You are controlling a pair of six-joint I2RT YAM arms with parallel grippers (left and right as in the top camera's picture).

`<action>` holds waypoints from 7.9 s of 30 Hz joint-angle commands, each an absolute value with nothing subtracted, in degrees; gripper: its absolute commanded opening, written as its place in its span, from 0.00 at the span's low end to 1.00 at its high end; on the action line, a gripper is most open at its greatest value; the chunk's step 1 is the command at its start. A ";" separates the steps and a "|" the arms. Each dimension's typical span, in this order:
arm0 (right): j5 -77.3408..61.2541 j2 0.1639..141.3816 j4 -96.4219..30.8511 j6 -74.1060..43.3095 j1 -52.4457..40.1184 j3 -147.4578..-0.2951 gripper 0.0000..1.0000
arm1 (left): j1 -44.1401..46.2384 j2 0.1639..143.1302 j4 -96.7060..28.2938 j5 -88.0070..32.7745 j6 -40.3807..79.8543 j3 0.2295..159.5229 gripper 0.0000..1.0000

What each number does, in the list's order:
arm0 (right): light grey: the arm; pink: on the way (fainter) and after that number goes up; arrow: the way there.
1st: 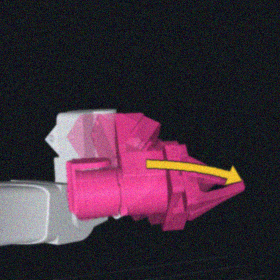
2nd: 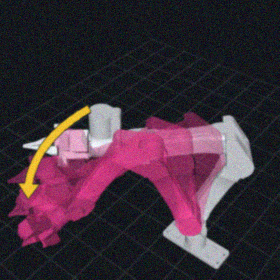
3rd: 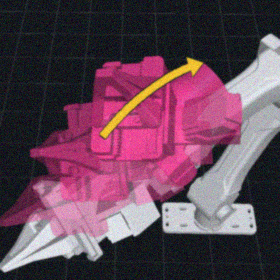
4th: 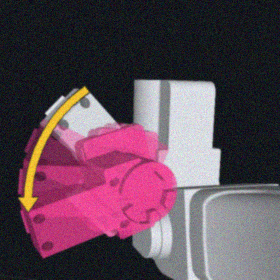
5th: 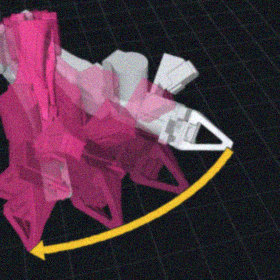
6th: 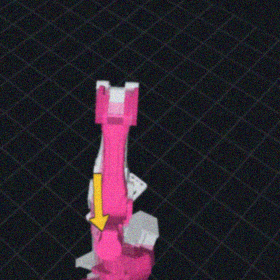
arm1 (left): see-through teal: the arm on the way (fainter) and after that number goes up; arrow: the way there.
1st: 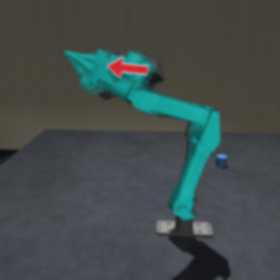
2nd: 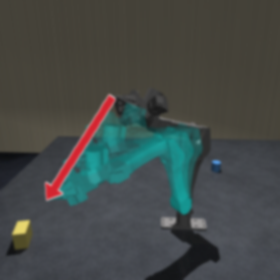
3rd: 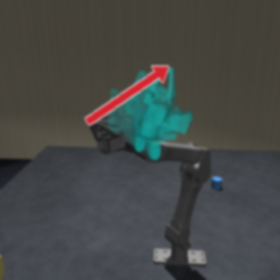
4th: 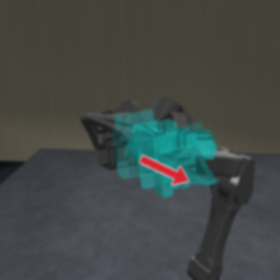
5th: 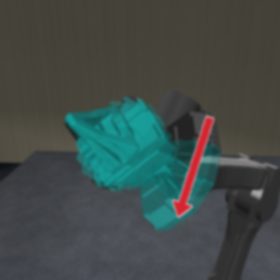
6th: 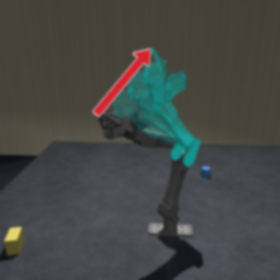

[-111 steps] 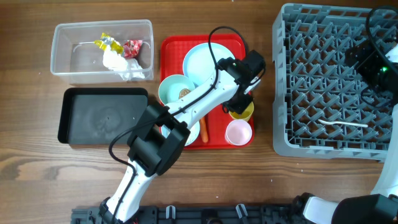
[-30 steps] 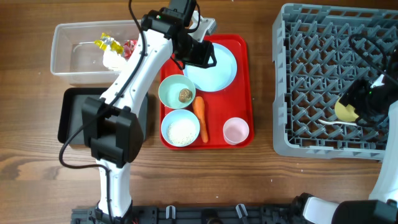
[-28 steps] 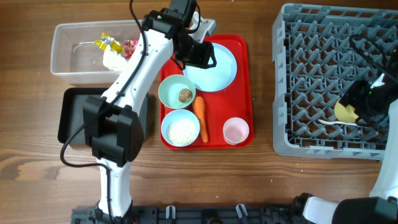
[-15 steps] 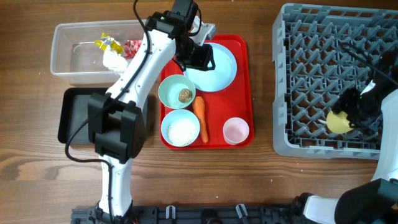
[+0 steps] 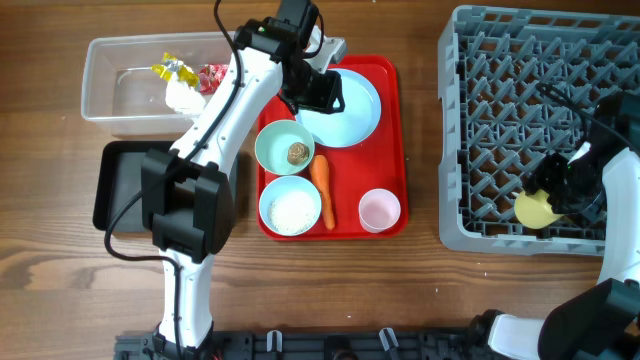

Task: Sort waste into correct bins and load items into the dishwasher rack
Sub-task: 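Lower the yellow cup into the rack with the right gripper and release, then grasp the pink cup on the tray with the left gripper and lift, then hand the pink cup from the left gripper to the right gripper, then carry the pink cup into the rack with the right gripper and release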

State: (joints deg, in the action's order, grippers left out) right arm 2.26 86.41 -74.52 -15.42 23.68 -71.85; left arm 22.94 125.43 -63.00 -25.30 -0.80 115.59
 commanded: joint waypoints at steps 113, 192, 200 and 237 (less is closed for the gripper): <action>-60.49 80.88 -53.89 8.40 -0.71 -84.62 1.00 | 19.90 115.52 -54.81 -90.32 -14.59 103.50 0.04; 2.04 98.48 -79.77 -14.11 40.58 -97.14 0.47 | 29.15 117.12 -61.01 -31.79 -14.61 103.37 0.70; 2.11 98.52 -81.49 -13.85 40.58 -92.31 0.48 | 29.15 117.12 -61.32 -31.79 -14.61 103.37 0.70; -8.58 98.50 -72.27 -12.16 53.87 -88.77 0.43 | 29.15 117.14 -61.32 -31.81 -14.61 103.04 0.71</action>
State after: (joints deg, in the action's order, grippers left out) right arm -7.92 98.19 -72.53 -12.56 53.78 -87.50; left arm 28.93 116.49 -61.47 -32.14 -14.28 103.44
